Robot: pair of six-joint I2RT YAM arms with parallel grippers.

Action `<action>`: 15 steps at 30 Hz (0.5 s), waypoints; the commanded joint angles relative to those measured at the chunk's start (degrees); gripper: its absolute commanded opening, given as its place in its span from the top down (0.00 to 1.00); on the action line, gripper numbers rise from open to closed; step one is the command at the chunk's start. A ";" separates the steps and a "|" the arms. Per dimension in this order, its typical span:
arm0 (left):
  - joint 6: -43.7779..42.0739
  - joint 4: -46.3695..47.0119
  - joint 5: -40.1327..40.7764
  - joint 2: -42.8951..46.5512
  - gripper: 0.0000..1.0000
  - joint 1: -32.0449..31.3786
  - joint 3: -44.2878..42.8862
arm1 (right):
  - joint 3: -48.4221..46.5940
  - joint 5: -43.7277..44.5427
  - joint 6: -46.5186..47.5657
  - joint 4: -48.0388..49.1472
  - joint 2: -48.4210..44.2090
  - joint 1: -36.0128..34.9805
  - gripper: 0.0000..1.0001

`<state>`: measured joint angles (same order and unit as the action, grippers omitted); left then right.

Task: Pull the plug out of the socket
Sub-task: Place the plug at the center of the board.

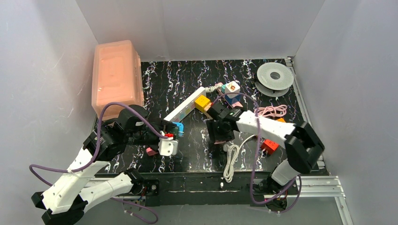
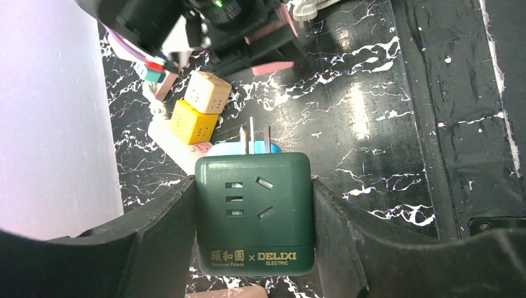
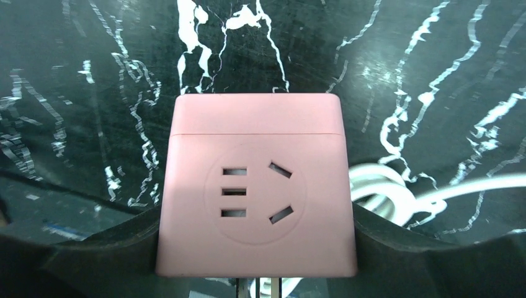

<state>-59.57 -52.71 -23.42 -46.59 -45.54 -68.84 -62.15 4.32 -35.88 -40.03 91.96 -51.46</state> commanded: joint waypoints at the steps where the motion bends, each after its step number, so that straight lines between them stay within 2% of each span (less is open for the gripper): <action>1: -1.14 1.11 -1.55 0.61 1.00 -0.01 -0.27 | -1.35 -1.00 0.59 -2.16 -9.09 5.32 0.99; 6: -1.60 0.98 -1.63 0.81 1.00 -0.06 -0.14 | 4.14 -1.50 -1.89 -7.12 -15.19 13.04 0.99; 10: -1.87 1.00 -1.82 0.77 1.00 -0.06 -0.10 | 9.81 0.82 -8.51 -11.82 -20.23 16.85 0.99; 15: -1.99 0.97 -2.32 0.23 1.00 -0.06 -0.55 | 18.33 -3.17 -13.50 -10.65 -26.22 25.02 0.99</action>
<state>-60.71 -52.71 -23.62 -46.61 -45.54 -68.84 -48.07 3.44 -43.57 -48.49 70.37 -31.57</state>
